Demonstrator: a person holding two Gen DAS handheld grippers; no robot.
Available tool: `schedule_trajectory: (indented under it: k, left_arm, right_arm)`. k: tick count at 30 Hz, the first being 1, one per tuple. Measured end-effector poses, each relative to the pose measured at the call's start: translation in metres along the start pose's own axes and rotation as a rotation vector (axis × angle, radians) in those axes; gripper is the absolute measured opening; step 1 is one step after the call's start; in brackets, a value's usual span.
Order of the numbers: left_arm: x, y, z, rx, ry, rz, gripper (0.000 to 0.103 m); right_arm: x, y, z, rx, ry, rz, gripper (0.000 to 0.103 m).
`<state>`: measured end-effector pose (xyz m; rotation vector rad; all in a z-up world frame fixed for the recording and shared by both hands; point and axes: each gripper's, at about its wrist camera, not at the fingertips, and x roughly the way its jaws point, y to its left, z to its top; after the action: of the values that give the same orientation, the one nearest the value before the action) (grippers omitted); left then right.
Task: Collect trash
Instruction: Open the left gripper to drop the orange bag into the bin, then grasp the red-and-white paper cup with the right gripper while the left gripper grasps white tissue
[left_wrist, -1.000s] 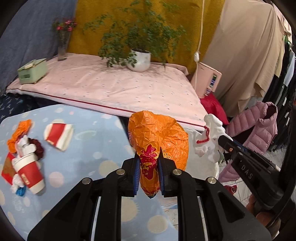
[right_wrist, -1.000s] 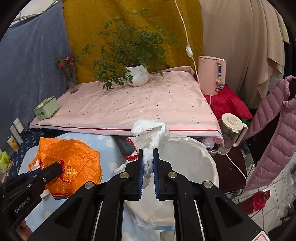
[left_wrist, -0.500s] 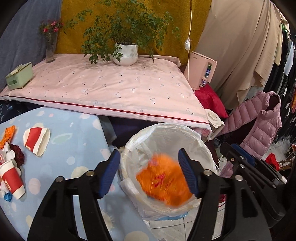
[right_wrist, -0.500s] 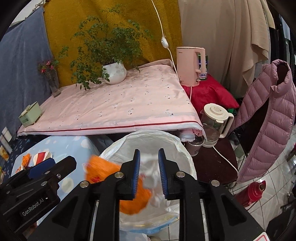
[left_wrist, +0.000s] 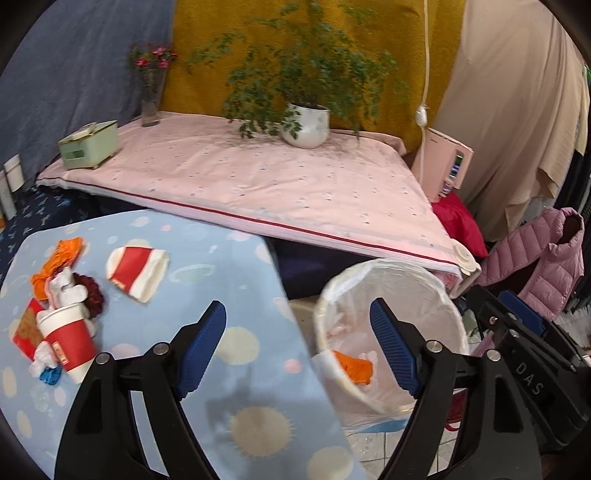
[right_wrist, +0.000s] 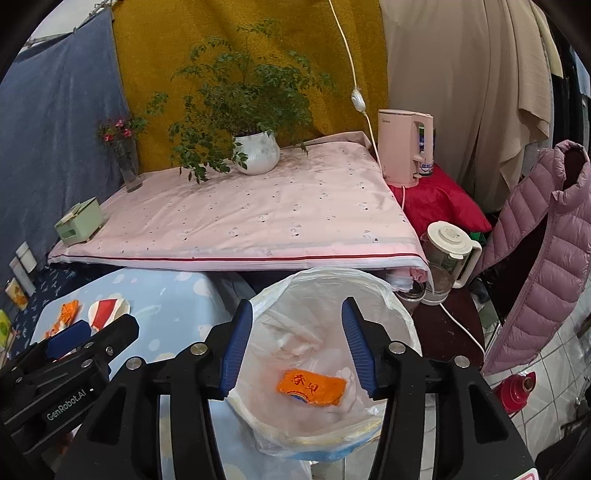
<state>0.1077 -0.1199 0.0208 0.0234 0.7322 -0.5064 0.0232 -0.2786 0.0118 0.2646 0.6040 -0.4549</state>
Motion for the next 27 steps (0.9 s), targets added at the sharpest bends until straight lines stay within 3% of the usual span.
schedule_trajectory:
  k: [5,27]
  left_arm:
    - [-0.016,0.038,-0.007,-0.04,-0.012,0.066,0.081]
    - [-0.054,0.205,-0.059,-0.17,0.022,0.291,0.081]
  right_arm:
    - [-0.004,0.029,-0.005,-0.028,0.006,0.038,0.057]
    - [-0.003,0.174,-0.055,-0.175,0.114,0.228,0.057]
